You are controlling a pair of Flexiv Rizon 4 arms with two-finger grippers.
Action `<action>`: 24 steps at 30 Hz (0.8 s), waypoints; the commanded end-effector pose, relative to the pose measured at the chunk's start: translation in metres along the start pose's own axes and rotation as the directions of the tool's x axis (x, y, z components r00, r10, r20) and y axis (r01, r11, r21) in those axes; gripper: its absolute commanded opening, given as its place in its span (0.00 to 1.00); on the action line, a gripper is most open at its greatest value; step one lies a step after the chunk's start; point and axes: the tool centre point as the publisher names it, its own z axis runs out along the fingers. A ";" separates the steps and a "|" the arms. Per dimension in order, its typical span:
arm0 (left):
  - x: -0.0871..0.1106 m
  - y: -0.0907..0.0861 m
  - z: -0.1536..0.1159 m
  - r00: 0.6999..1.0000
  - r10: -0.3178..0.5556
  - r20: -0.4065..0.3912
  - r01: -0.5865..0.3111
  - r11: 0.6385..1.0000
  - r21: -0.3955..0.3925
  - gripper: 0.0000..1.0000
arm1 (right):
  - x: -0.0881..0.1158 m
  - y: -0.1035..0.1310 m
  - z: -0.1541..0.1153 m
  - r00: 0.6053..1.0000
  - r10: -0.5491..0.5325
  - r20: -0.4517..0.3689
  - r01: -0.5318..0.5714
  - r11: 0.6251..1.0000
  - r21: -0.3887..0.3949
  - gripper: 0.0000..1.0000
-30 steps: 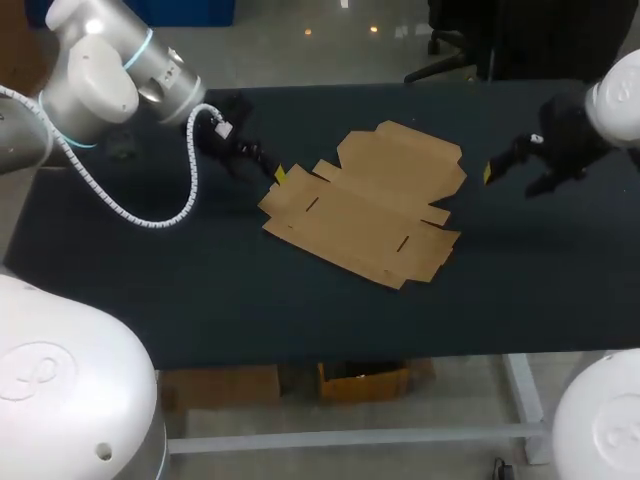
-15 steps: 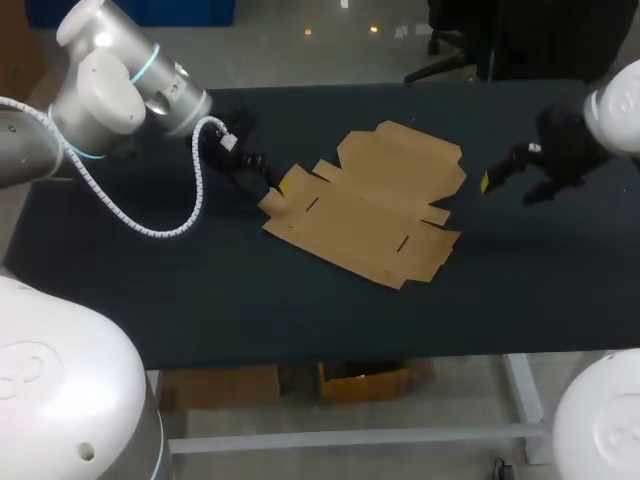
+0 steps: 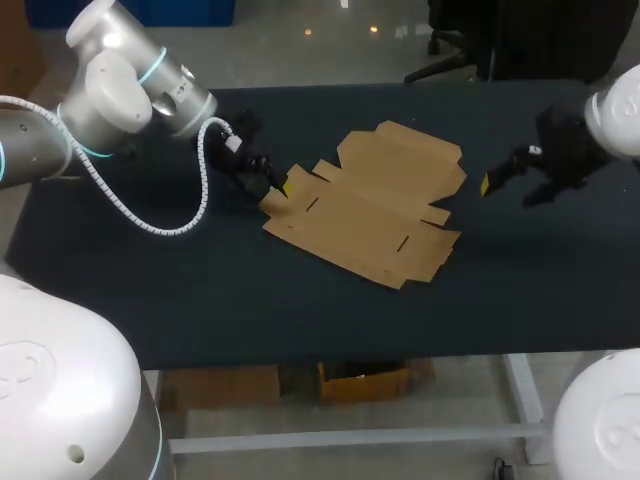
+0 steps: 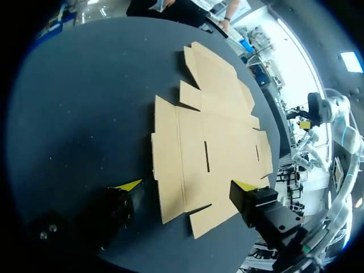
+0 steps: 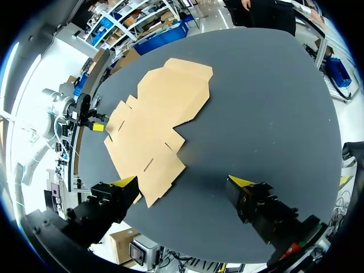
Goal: Assemble the packaging by folding the flat box into shape, placing the metal phone stand inside, and closing the box properly
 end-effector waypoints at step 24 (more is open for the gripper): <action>0.003 0.007 0.019 0.998 -0.038 -0.052 0.034 0.997 -0.063 0.39 | 0.006 0.002 -0.001 1.000 -0.019 -0.003 0.019 1.000 0.008 1.00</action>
